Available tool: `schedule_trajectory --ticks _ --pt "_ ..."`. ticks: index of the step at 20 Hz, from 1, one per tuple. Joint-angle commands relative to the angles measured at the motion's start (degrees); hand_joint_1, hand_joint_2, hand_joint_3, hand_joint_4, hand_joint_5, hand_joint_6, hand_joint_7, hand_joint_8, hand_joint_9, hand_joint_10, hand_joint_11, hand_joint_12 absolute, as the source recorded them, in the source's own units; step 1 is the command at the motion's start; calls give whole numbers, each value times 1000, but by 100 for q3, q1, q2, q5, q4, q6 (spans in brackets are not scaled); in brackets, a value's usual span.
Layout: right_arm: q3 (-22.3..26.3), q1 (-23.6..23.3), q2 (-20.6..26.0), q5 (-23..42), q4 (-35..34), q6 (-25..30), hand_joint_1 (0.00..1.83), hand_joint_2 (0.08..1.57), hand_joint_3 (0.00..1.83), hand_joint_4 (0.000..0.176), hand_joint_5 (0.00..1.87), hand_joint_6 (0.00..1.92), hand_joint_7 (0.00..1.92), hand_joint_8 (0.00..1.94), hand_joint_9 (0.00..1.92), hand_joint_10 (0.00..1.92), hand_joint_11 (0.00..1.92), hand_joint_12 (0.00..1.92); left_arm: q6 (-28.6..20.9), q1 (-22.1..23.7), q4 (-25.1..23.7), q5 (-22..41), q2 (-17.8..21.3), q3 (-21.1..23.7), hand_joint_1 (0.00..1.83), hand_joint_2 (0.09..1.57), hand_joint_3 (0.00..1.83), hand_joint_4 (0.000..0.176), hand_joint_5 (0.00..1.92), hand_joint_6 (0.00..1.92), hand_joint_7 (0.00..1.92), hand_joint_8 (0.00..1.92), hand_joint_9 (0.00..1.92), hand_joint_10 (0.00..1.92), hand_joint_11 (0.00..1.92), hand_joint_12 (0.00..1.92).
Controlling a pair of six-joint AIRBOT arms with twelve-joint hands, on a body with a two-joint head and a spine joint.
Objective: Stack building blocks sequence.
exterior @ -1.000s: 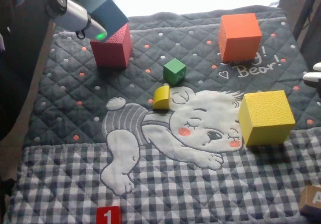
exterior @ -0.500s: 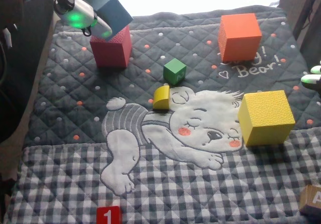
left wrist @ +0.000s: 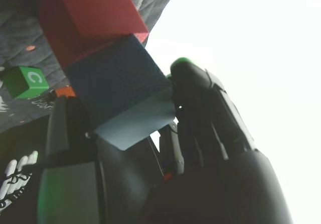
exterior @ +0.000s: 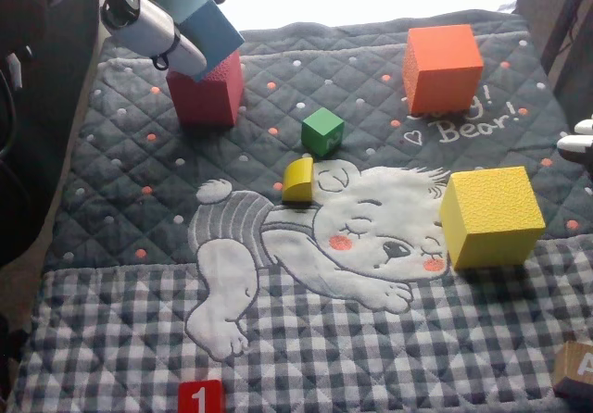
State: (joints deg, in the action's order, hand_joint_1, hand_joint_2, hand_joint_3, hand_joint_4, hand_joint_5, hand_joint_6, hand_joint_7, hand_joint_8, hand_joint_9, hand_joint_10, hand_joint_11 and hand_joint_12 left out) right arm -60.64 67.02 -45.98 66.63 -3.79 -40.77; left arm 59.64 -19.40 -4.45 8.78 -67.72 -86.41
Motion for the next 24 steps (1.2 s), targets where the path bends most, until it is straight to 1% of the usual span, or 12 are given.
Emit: schedule_trajectory --ticks 1,3,4,5,7,10,14,17,18,19,21,24 --pt "-33 -60 -3 682 -147 17 694 1115 0 20 317 3 304 7 280 16 263 189 32 84 29 558 -14 -19 1178 1211 1 0 842 1105 744 1451 557 1058 331 1538" --pt "-44 -60 -16 681 -147 17 696 1116 0 32 309 0 296 2 273 10 264 187 79 85 29 539 -28 -20 1115 1147 1 0 901 1094 595 713 480 910 187 1404" --pt "-50 -60 -24 681 -147 17 700 1118 1 17 317 3 304 5 274 10 250 179 90 85 29 538 -37 -24 1123 1069 0 0 764 469 599 551 448 767 109 1322" --pt "-57 -60 -32 680 -147 17 701 1113 0 27 318 4 299 3 269 7 255 180 94 85 29 534 -50 -34 1071 1054 0 42 741 162 615 337 448 520 56 1182" --pt "-69 -60 -39 678 -146 17 697 1110 0 46 313 1 287 0 258 1 249 174 110 86 28 506 -81 -50 1004 1046 0 68 726 8 689 86 546 219 29 1206" --pt "-75 -60 -39 677 -146 17 702 1107 0 57 317 2 288 3 248 1 233 166 128 86 28 498 -108 -62 962 1037 0 73 715 0 748 29 625 129 97 1164" --pt "-81 -61 -40 677 -146 17 692 1107 0 43 325 4 295 4 258 4 259 174 144 105 20 499 -117 -62 897 1034 0 81 646 0 721 2 614 67 101 1129" --pt "-84 -61 -39 678 -146 17 690 1108 0 42 327 3 304 6 251 0 215 155 174 124 19 511 -120 -57 802 1028 0 111 466 0 590 0 538 13 30 1203" --pt "-81 -61 -39 678 -146 17 693 1106 0 44 334 5 325 12 270 8 245 169 177 128 29 581 -120 -55 723 1000 0 155 306 0 417 0 423 0 3 1193" --pt "-80 -61 -39 678 -146 17 698 1107 0 45 334 4 323 9 266 5 248 171 177 136 35 604 -120 -55 696 977 0 167 250 0 338 0 361 0 0 1164" --pt "-72 -59 -42 677 -146 18 688 1107 0 64 310 0 287 0 251 0 247 172 191 175 35 643 -119 -44 616 916 0 176 138 2 165 1 179 0 0 915" --pt "-68 -58 -42 677 -146 19 719 1120 3 65 291 0 259 4 232 5 203 157 229 191 35 704 -99 9 580 894 0 176 79 5 69 0 44 6 0 537"
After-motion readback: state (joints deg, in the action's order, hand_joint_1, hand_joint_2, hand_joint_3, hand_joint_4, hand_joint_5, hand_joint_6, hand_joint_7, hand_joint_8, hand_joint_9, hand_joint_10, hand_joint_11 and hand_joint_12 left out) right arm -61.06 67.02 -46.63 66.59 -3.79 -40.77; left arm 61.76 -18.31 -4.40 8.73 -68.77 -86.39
